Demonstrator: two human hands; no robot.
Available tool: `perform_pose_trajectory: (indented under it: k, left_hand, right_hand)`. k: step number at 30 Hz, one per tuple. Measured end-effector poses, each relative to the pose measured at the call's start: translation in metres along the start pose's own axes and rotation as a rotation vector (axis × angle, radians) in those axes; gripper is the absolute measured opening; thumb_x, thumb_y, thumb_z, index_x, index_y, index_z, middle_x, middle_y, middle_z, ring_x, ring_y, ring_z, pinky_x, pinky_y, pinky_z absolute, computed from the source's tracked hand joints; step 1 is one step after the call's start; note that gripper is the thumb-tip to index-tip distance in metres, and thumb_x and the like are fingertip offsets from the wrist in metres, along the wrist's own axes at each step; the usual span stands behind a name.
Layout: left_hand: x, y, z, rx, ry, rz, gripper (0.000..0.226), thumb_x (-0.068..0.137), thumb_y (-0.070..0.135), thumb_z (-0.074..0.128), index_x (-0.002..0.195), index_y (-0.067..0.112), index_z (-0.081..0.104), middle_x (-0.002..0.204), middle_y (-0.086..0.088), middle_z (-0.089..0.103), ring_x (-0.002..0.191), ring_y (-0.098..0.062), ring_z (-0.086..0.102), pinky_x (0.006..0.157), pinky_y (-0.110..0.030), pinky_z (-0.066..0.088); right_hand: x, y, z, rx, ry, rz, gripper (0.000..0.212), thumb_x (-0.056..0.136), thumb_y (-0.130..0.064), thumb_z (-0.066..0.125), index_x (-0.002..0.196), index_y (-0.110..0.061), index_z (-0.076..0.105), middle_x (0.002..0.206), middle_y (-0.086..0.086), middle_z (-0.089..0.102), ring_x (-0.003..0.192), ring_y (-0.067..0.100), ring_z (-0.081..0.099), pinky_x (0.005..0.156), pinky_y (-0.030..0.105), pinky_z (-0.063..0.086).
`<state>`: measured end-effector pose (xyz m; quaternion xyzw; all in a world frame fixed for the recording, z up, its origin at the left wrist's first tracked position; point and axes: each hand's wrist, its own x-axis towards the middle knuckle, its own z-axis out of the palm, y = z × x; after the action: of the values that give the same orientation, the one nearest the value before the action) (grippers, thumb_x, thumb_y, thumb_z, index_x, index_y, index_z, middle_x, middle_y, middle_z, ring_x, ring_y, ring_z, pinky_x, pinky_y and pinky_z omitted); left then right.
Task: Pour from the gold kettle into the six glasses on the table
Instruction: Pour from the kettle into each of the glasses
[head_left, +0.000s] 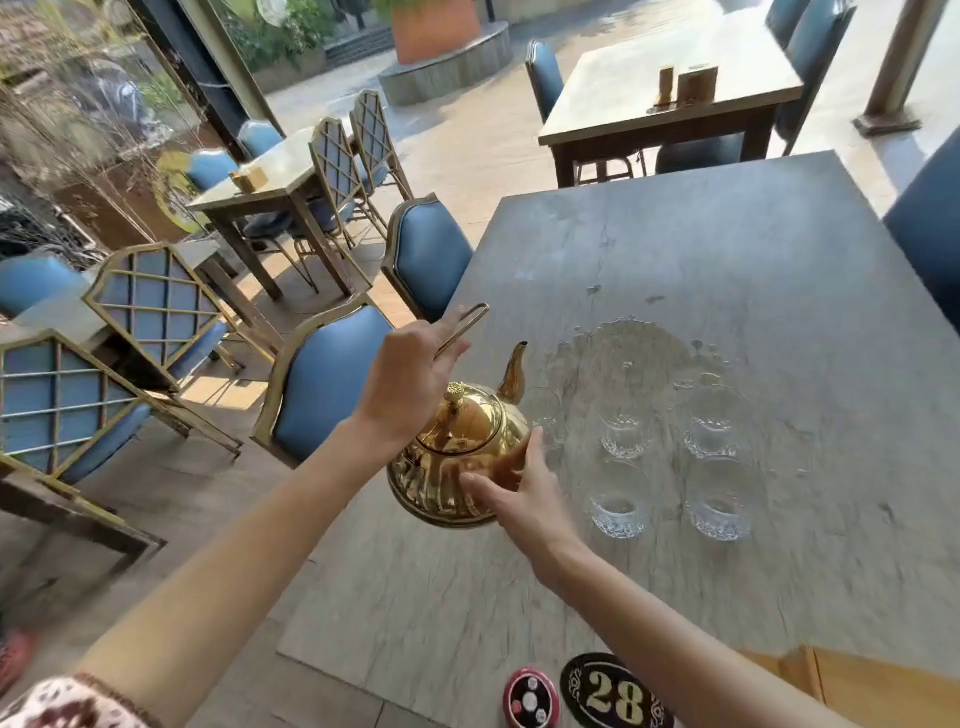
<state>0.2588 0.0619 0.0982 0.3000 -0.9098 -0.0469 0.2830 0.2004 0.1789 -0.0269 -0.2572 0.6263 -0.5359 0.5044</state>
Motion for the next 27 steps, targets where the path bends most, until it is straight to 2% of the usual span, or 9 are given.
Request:
perform_pose_trajectory:
  k: [3,6,9,13,17,20,22,25,27]
  left_hand:
    - [-0.011,-0.002,-0.007,0.046,-0.090,-0.019,0.046,0.091,0.021,0.060,0.134,0.007,0.054,0.076,-0.012,0.069,0.064,-0.021,0.061,0.064,-0.039,0.055]
    - [-0.020,-0.005,-0.013,0.065,-0.148,-0.056,0.046,0.090,0.021,0.061,0.133,0.008,0.055,0.068,-0.004,0.063,0.046,-0.005,0.043,0.054,-0.030,0.046]
    - [-0.032,-0.009,-0.018,0.058,-0.170,-0.118,0.045,0.090,0.024,0.062,0.133,0.011,0.055,0.063,-0.001,0.064,0.039,-0.003,0.033,0.048,-0.024,0.039]
    - [-0.048,-0.007,-0.025,0.045,-0.193,-0.156,0.047,0.087,0.026,0.064,0.131,0.010,0.057,0.057,0.007,0.054,0.036,-0.005,0.038,0.046,-0.013,0.030]
    - [-0.062,-0.003,-0.022,0.007,-0.211,-0.214,0.050,0.087,0.032,0.063,0.130,0.009,0.058,0.052,0.004,0.056,0.039,-0.003,0.045,0.049,-0.014,0.034]
    - [-0.072,0.006,-0.019,-0.038,-0.183,-0.224,0.046,0.089,0.023,0.063,0.132,0.007,0.057,0.087,-0.020,0.071,0.070,-0.016,0.065,0.063,-0.025,0.048]
    - [-0.079,0.011,-0.017,-0.068,-0.164,-0.252,0.043,0.090,0.019,0.062,0.132,0.008,0.057,0.103,-0.027,0.067,0.093,-0.029,0.061,0.078,-0.029,0.047]
    - [-0.087,0.016,-0.014,-0.126,-0.157,-0.278,0.040,0.091,0.016,0.060,0.130,0.006,0.058,0.105,-0.029,0.066,0.103,-0.019,0.050,0.086,-0.023,0.037]
    - [-0.089,0.020,-0.012,-0.134,-0.140,-0.280,0.039,0.091,0.015,0.060,0.129,0.005,0.059,0.106,-0.029,0.066,0.102,-0.023,0.052,0.086,-0.021,0.036]
  right_hand:
    - [-0.014,0.008,0.016,0.048,-0.040,0.058,0.126,0.060,-0.067,0.077,0.158,-0.040,0.003,0.145,0.011,0.047,0.134,0.029,0.050,0.113,0.056,0.042]
    - [-0.023,0.017,0.031,0.094,-0.083,0.098,0.135,0.041,-0.087,0.073,0.153,-0.038,0.015,0.146,0.011,0.048,0.134,0.031,0.052,0.108,0.060,0.046]
    - [-0.031,0.022,0.042,0.102,-0.121,0.122,0.132,0.044,-0.082,0.075,0.152,-0.036,0.016,0.145,0.010,0.048,0.133,0.031,0.051,0.107,0.060,0.047]
    - [-0.038,0.034,0.052,0.087,-0.160,0.161,0.141,0.032,-0.090,0.072,0.151,-0.036,0.018,0.145,0.011,0.048,0.133,0.031,0.052,0.107,0.059,0.047]
    - [-0.049,0.045,0.051,0.117,-0.164,0.220,0.124,0.051,-0.081,0.072,0.153,-0.047,0.011,0.151,0.008,0.042,0.137,0.030,0.048,0.109,0.058,0.046]
    - [-0.055,0.053,0.045,0.099,-0.149,0.235,0.124,0.053,-0.085,0.067,0.154,-0.052,0.005,0.153,0.006,0.040,0.138,0.028,0.048,0.111,0.057,0.044]
    - [-0.060,0.057,0.041,0.074,-0.147,0.231,0.118,0.065,-0.077,0.065,0.156,-0.048,-0.004,0.154,0.007,0.038,0.139,0.028,0.047,0.113,0.055,0.042]
    - [-0.067,0.062,0.037,-0.008,-0.115,0.194,0.102,0.088,-0.064,0.057,0.159,-0.038,-0.012,0.158,0.012,0.029,0.145,0.029,0.040,0.122,0.051,0.031]
    - [-0.075,0.060,0.039,-0.057,-0.101,0.163,0.093,0.097,-0.058,0.046,0.159,-0.030,-0.018,0.161,0.016,0.017,0.150,0.033,0.028,0.125,0.046,0.023]
